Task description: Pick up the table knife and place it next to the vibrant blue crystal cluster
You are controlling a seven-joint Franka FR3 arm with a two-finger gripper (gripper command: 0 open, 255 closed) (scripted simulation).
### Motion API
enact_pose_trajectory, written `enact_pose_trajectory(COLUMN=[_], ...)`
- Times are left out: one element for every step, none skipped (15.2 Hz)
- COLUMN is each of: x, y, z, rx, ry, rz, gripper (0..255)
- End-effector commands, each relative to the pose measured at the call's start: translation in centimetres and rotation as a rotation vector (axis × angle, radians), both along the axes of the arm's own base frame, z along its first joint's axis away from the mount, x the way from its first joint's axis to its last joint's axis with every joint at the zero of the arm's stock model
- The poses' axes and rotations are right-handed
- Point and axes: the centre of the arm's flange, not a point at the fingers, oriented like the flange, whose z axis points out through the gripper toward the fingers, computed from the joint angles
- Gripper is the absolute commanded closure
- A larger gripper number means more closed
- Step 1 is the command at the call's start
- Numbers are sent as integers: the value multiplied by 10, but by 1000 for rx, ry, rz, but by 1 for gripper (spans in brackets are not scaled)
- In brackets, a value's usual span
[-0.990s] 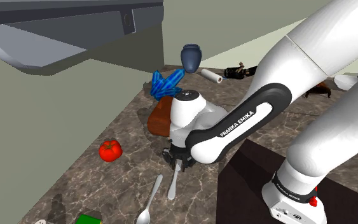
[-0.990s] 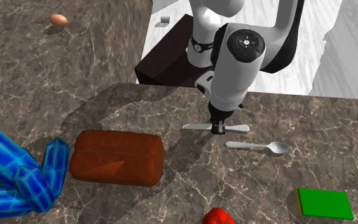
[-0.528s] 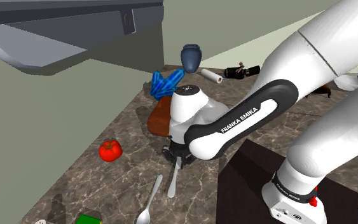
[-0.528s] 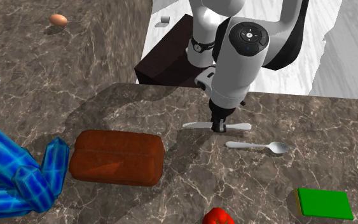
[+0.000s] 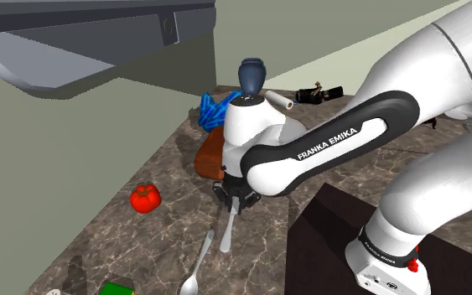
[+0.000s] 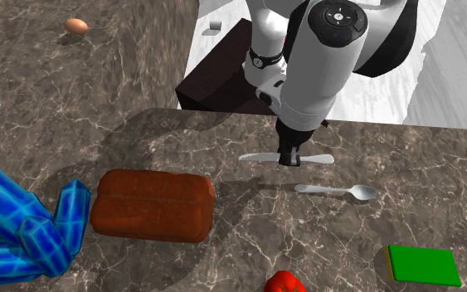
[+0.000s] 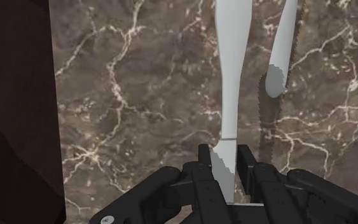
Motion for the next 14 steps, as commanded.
enact_pose_trajectory(x=[0,0,0,0,0,0,0,0,0,0,0,0,0,0], y=[0,0,0,0,0,0,0,0,0,0,0,0,0,0], z=[11,16,22,27,32,38,43,48,53,59,64,69,75,80], rx=[0,0,0,0,0,0,0,0,0,0,0,0,0,0], ry=[1,1,1,1,1,1,1,1,1,1,1,1,1,1], rz=[0,0,0,0,0,0,0,0,0,0,0,0,0,0], gripper=[255,255,255,255,255,255,255,255,255,255,255,255,255,255])
